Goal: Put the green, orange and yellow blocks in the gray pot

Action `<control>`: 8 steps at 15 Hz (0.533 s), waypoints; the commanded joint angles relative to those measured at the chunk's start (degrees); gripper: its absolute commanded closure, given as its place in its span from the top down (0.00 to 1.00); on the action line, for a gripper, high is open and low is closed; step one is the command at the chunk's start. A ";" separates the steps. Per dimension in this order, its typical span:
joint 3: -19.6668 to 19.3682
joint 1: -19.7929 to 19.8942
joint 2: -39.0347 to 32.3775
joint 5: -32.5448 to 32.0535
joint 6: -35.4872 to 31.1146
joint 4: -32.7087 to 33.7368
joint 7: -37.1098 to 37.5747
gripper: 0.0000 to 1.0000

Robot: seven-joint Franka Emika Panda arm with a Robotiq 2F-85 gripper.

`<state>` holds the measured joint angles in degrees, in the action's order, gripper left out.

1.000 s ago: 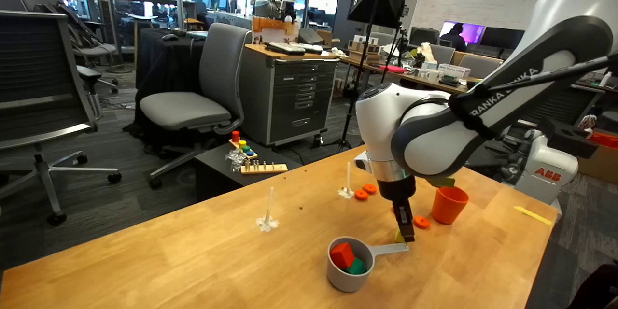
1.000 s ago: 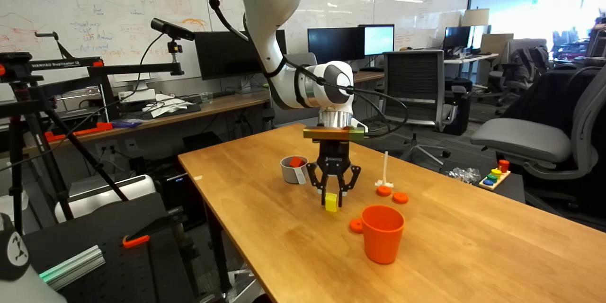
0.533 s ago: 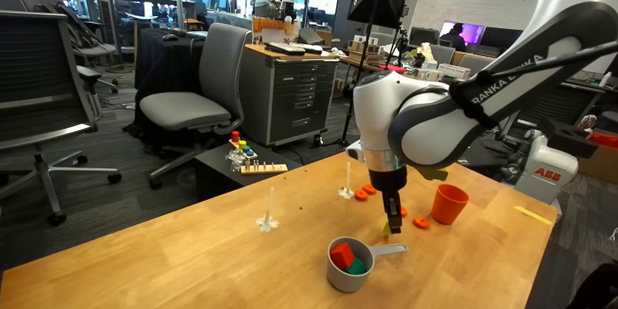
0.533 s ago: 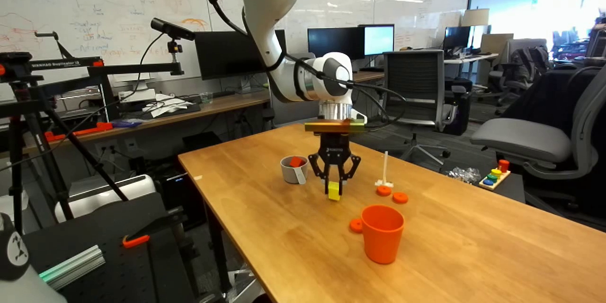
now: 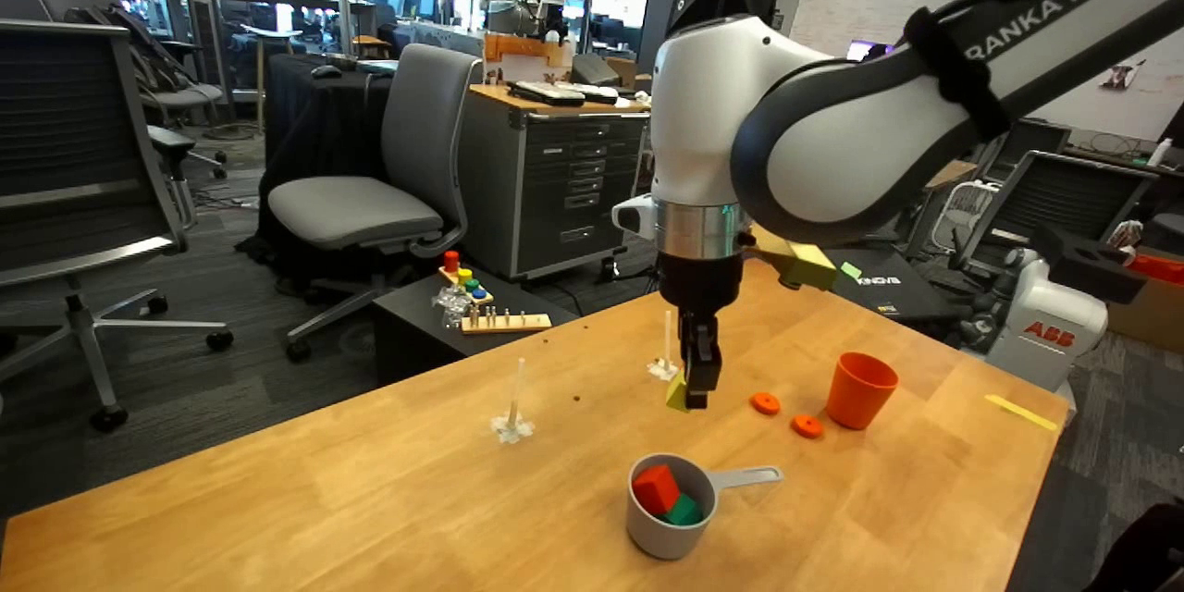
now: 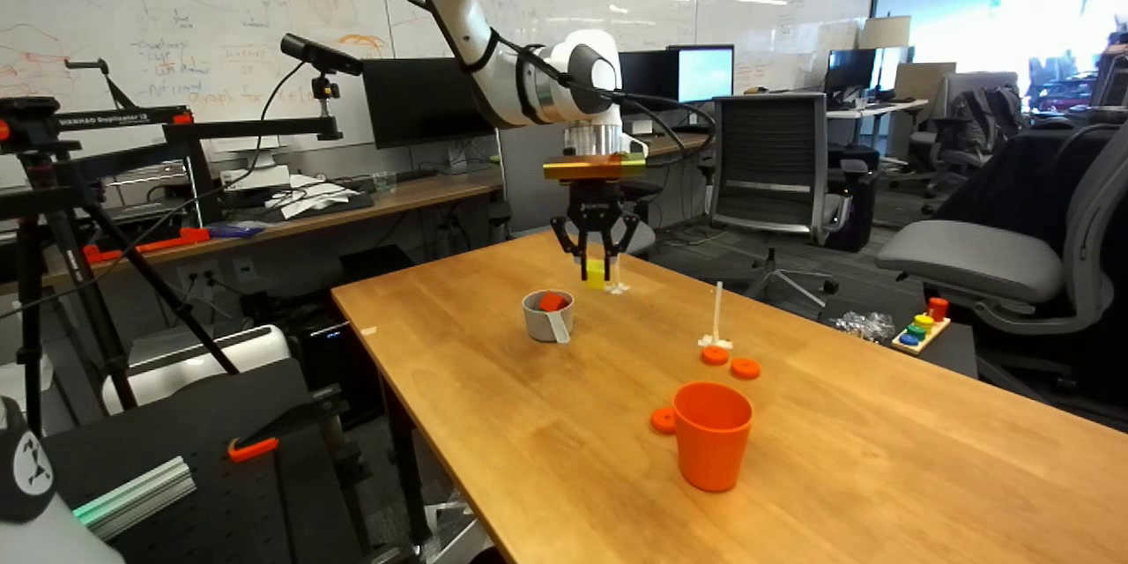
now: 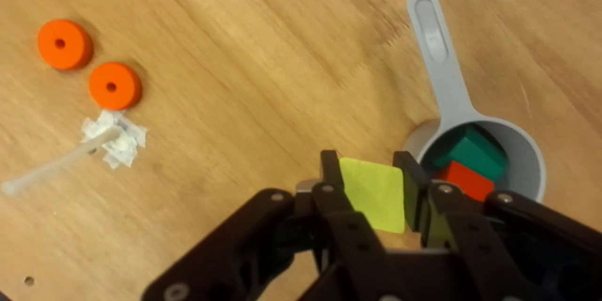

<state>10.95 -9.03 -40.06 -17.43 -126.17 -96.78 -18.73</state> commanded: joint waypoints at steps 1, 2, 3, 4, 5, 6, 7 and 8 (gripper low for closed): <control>2.37 0.81 1.20 4.82 -2.02 -0.27 -3.28 0.09; 3.08 1.10 0.93 6.44 -2.49 -0.19 -3.88 0.09; 3.66 1.26 0.56 7.94 -3.06 -0.20 -4.51 0.09; 4.12 1.34 0.10 9.26 -3.12 -0.01 -5.22 0.09; 4.46 1.43 -0.32 10.43 -3.06 0.12 -5.75 0.09; 4.79 1.57 -0.58 11.60 -2.90 0.12 -6.24 0.09; 4.95 1.60 -0.78 12.49 -2.81 0.03 -6.50 0.09; 5.09 1.69 -0.99 13.36 -2.68 -0.07 -6.64 0.10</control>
<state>14.52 -8.73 -40.55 -7.32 -128.22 -96.72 -22.94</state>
